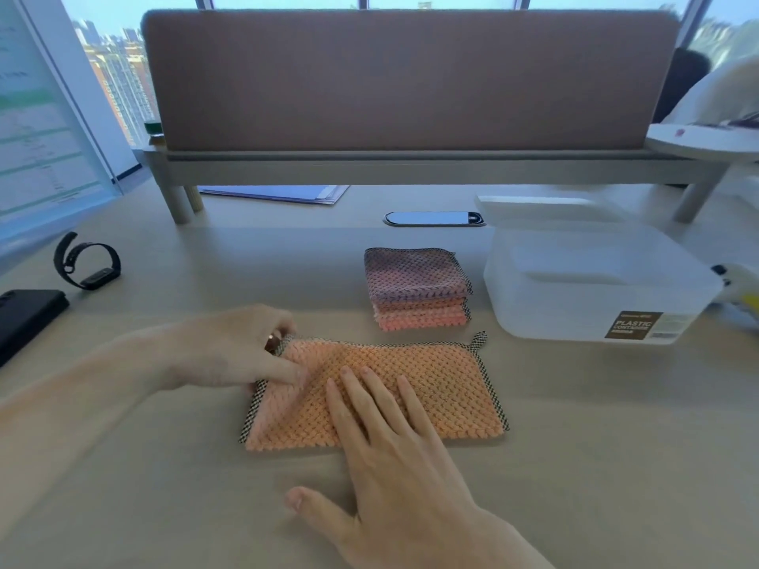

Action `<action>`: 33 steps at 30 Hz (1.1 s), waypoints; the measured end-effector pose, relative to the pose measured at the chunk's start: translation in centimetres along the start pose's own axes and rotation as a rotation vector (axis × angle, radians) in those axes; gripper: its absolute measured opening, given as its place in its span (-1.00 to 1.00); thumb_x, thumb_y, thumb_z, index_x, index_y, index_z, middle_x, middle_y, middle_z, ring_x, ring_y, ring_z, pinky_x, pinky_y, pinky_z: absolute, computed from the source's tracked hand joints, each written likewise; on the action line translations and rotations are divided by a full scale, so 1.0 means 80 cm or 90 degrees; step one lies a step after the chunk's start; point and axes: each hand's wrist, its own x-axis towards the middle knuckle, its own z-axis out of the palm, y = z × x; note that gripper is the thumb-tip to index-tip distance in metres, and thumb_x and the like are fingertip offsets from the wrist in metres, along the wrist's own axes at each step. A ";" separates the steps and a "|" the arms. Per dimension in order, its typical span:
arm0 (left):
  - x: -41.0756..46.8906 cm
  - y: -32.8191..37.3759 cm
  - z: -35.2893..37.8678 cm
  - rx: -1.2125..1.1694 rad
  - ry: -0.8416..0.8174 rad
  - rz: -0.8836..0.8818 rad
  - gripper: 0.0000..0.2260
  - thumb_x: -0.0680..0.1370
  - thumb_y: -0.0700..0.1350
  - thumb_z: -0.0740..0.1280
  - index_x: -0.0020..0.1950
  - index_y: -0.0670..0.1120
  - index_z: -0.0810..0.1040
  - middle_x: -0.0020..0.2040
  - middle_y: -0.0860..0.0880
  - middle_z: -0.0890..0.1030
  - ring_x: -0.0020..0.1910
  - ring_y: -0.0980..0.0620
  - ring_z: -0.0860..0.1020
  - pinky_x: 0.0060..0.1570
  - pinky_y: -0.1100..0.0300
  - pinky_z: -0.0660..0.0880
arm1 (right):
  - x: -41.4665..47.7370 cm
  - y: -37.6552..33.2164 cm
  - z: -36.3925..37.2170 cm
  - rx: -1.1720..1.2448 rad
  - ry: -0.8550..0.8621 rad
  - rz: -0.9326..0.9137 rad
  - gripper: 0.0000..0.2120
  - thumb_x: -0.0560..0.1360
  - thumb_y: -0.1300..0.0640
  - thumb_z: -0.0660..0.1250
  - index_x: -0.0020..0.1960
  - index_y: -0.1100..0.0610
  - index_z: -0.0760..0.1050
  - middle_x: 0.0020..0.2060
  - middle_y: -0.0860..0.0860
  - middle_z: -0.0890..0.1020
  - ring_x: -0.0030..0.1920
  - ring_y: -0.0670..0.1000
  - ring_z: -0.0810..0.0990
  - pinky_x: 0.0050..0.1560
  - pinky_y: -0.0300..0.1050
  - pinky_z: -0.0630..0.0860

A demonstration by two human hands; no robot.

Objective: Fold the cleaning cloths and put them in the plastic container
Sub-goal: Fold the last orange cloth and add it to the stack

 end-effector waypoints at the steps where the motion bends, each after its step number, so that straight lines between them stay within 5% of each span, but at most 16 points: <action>1: -0.002 0.007 -0.001 -0.100 0.005 -0.018 -0.76 0.47 -0.06 0.56 0.03 -0.01 0.56 -0.23 0.03 0.70 -0.28 0.09 0.65 -0.29 0.14 0.58 | 0.000 0.000 -0.003 0.015 0.006 -0.008 -0.03 0.50 -0.53 -0.16 0.66 0.13 0.04 0.66 0.04 0.05 0.65 0.06 -0.10 0.51 0.13 -0.23; 4: -0.002 0.041 -0.009 -0.346 0.001 -0.035 -0.65 0.45 -0.13 0.53 0.20 0.07 0.56 -0.12 -0.09 0.72 -0.24 0.03 0.66 -0.28 0.15 0.59 | -0.004 0.004 -0.027 0.145 0.010 -0.003 -0.10 0.52 -0.50 -0.05 0.67 0.02 -0.09 0.66 -0.13 -0.09 0.62 -0.13 -0.26 0.61 0.00 -0.26; 6: 0.001 0.075 -0.013 -0.395 -0.018 -0.001 -0.73 0.49 -0.11 0.49 0.17 0.06 0.60 -0.17 -0.10 0.68 -0.25 0.00 0.63 -0.33 0.20 0.57 | -0.011 0.008 -0.048 0.309 0.064 0.047 -0.18 0.50 -0.44 0.16 0.63 -0.07 0.11 0.59 -0.24 0.16 0.60 -0.22 0.01 0.60 -0.12 0.06; 9: 0.019 0.124 0.001 -0.358 -0.058 0.043 -0.89 0.55 -0.08 0.45 -0.02 -0.11 0.62 -0.24 -0.09 0.63 -0.34 0.00 0.59 -0.38 0.22 0.55 | -0.026 0.019 -0.075 0.558 0.193 0.139 -0.38 0.35 -0.37 0.38 0.33 -0.12 0.51 0.18 -0.22 0.64 0.23 -0.23 0.59 0.27 -0.13 0.55; 12: 0.042 0.164 0.025 -0.334 -0.167 0.039 -0.74 0.61 0.00 0.39 -0.05 -0.21 0.61 -0.23 -0.17 0.70 -0.34 -0.06 0.66 -0.34 0.20 0.59 | -0.036 0.047 -0.092 0.659 0.183 0.267 -0.51 0.28 -0.32 0.49 0.10 -0.08 0.64 -0.10 -0.12 0.77 -0.10 -0.10 0.75 0.04 0.04 0.69; 16: 0.068 0.187 0.053 -0.259 -0.230 0.012 -0.63 0.66 -0.03 0.31 0.09 -0.37 0.63 -0.17 -0.21 0.73 -0.30 -0.07 0.70 -0.33 0.23 0.62 | -0.048 0.088 -0.109 0.568 0.073 0.387 -0.67 0.43 -0.22 0.47 -0.06 0.05 0.67 -0.38 0.03 0.74 -0.49 -0.10 0.64 -0.34 -0.29 0.55; 20: 0.081 0.178 0.061 -0.158 -0.219 -0.001 -0.79 0.65 -0.17 0.25 0.04 -0.28 0.61 -0.20 -0.15 0.74 -0.36 -0.05 0.68 -0.40 0.24 0.57 | -0.047 0.113 -0.103 0.517 0.054 0.405 -0.75 0.56 0.03 0.41 -0.20 0.18 0.65 -0.39 0.05 0.73 -0.59 -0.05 0.53 -0.49 -0.26 0.45; 29: 0.095 0.153 0.046 0.066 -0.046 0.113 -0.80 0.57 0.03 0.44 -0.18 -0.05 0.65 -0.54 0.17 0.53 -0.56 0.22 0.44 -0.42 0.29 0.36 | -0.044 0.128 -0.099 0.478 0.068 0.413 -0.65 0.60 0.00 0.35 -0.27 0.18 0.64 -0.43 0.05 0.71 -0.61 -0.07 0.49 -0.55 -0.29 0.37; 33: 0.098 0.142 0.061 0.135 0.035 0.181 -0.80 0.55 0.12 0.43 -0.20 0.06 0.61 -0.52 0.33 0.52 -0.49 0.32 0.48 -0.35 0.26 0.33 | -0.043 0.131 -0.097 0.425 0.086 0.398 -0.62 0.59 0.01 0.36 -0.32 0.19 0.62 -0.49 0.02 0.68 -0.64 -0.12 0.46 -0.53 -0.33 0.36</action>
